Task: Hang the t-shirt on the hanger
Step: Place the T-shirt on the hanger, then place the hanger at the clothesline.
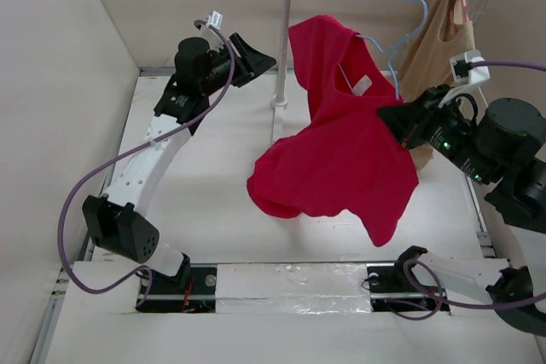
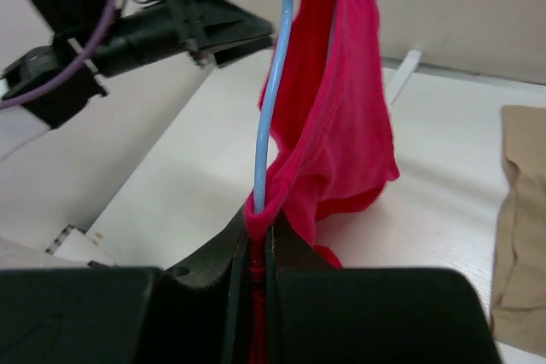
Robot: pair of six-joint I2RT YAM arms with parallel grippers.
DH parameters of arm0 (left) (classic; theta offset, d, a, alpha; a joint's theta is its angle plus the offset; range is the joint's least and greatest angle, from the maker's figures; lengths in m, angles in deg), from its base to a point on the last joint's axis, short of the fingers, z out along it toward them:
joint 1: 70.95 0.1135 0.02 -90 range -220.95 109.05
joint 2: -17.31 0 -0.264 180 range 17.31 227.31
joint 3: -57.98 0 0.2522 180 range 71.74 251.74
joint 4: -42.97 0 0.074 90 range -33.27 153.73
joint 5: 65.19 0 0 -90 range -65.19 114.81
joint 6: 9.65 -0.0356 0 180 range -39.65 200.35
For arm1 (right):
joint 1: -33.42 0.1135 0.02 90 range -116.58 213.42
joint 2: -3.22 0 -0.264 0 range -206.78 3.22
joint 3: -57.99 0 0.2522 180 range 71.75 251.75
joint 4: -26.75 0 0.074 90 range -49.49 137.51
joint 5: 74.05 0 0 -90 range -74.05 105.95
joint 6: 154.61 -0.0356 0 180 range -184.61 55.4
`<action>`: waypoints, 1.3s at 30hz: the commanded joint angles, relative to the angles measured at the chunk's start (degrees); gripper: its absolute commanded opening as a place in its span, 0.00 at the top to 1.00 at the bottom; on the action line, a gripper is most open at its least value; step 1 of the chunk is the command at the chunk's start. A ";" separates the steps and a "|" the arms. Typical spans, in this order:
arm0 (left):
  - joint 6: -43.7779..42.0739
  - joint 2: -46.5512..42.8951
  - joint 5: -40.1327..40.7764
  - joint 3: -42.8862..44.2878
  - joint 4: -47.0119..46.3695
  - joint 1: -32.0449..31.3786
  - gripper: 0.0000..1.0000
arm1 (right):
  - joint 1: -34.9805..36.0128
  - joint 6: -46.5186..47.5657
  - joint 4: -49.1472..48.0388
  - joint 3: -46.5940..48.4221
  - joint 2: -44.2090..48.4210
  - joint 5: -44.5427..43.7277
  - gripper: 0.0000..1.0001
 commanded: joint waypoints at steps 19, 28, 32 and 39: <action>-15.75 -18.03 9.38 -5.62 14.58 -3.83 0.58 | -37.20 8.97 -11.80 2.89 -12.25 4.02 1.00; -18.82 -21.28 11.23 -9.85 15.20 -5.68 0.55 | -46.08 9.85 -15.86 10.43 -22.17 11.32 1.00; -19.26 -22.16 11.23 -10.29 15.37 -5.68 0.55 | -47.32 10.29 -14.98 15.09 -28.06 13.16 1.00; -19.27 -22.42 11.75 -12.04 15.20 -5.68 0.55 | -49.16 9.59 -18.05 17.56 -34.39 16.95 1.00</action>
